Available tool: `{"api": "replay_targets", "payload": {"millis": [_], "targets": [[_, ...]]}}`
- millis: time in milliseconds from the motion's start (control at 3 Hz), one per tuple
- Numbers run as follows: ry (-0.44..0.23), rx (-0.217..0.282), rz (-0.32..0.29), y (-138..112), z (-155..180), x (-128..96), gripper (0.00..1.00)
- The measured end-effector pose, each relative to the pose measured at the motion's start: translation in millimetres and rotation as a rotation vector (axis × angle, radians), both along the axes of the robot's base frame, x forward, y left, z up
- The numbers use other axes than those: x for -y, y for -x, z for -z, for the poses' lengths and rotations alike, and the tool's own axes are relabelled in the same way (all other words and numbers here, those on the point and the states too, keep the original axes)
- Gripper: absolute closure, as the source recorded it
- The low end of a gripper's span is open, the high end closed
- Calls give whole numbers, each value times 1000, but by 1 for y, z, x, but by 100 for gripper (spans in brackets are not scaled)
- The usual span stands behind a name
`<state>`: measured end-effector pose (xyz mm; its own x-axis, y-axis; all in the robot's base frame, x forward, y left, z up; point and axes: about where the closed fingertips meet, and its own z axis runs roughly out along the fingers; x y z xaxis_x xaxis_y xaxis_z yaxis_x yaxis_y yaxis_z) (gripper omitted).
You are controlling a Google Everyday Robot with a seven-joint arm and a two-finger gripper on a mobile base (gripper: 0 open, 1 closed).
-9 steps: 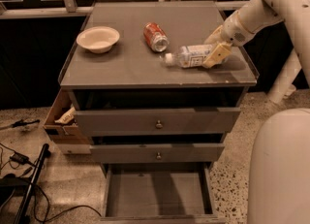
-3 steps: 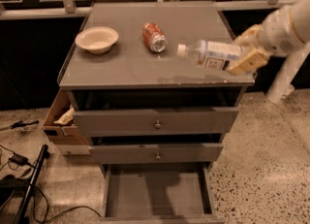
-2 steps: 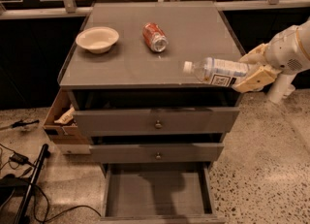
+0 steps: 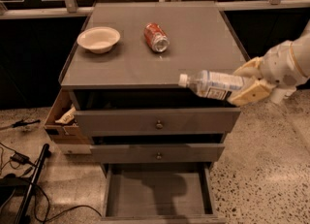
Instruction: Place blue plastic bottle into bottom drawer
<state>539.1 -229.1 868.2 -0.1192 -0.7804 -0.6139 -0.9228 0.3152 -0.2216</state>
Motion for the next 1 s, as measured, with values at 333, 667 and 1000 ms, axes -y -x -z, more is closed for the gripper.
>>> {"api": "replay_targets", "payload": {"millis": [333, 667, 1000], "targets": [[-44, -41, -34, 32, 39, -13, 100], [-92, -85, -72, 59, 103, -30, 100], [-66, -100, -119, 69, 183, -47, 100]]}}
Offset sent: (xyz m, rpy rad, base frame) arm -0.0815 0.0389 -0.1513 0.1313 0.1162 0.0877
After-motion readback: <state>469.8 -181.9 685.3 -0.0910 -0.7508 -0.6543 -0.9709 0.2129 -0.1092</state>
